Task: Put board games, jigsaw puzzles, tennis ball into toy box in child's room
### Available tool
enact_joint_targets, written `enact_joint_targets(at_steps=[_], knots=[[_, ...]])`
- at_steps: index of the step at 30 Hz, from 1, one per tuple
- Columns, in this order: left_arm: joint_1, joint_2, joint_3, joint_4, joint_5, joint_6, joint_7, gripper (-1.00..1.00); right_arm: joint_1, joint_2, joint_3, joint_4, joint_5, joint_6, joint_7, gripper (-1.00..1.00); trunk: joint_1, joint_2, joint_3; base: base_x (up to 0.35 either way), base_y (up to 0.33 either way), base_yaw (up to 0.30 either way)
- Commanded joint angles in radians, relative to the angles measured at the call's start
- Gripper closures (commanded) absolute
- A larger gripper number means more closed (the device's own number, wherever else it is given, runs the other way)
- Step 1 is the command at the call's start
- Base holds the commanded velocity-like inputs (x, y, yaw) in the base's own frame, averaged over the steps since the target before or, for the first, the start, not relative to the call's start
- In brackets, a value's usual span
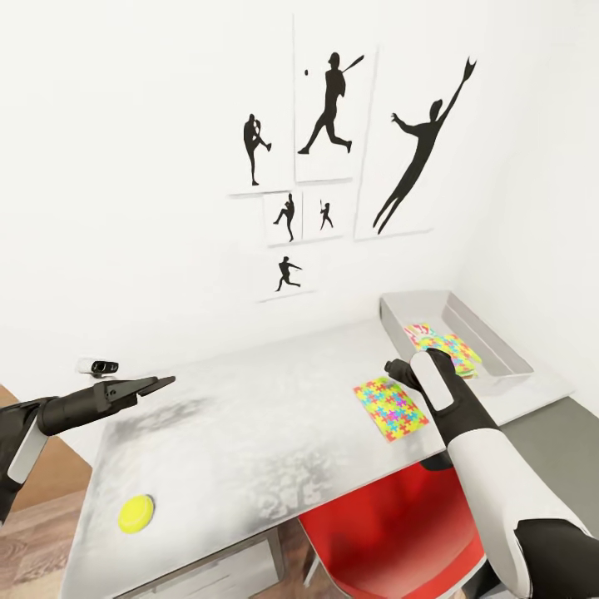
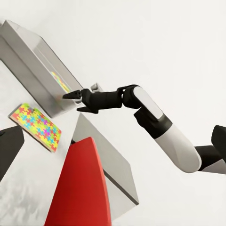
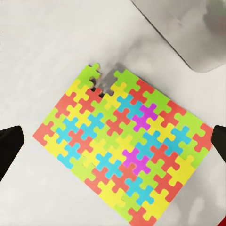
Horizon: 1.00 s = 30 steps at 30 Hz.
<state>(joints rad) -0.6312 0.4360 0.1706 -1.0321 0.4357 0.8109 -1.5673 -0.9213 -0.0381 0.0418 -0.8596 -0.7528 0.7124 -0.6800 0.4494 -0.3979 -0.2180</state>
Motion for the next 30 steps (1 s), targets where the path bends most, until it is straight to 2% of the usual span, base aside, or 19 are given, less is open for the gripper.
enact_joint_targets(at_steps=[1,7,20,30], knots=[[-0.001,0.001,0.0,0.0,0.0,0.01,-0.004,-1.0,-0.002,-0.001,0.004,-0.002,-0.01,0.001,-0.01,-1.0,0.001,-0.002,-0.003,0.0,0.001,0.0],[-0.001,0.001,0.0,0.0,0.0,0.01,-0.004,-1.0,-0.007,-0.001,0.004,-0.002,-0.01,-0.008,-0.01,-1.0,0.001,-0.002,-0.009,0.0,0.0,0.0],[-0.001,0.001,0.001,0.0,-0.001,0.004,-0.004,-1.0,-0.009,-0.001,0.005,0.005,-0.01,-0.113,-0.009,-1.0,0.001,-0.002,-0.023,0.0,0.0,0.0],[-0.001,0.004,0.001,0.0,-0.001,0.002,-0.004,-1.0,-0.008,0.006,0.007,0.007,-0.009,-0.122,-0.009,-1.0,0.001,-0.002,-0.034,0.0,0.098,0.0]])
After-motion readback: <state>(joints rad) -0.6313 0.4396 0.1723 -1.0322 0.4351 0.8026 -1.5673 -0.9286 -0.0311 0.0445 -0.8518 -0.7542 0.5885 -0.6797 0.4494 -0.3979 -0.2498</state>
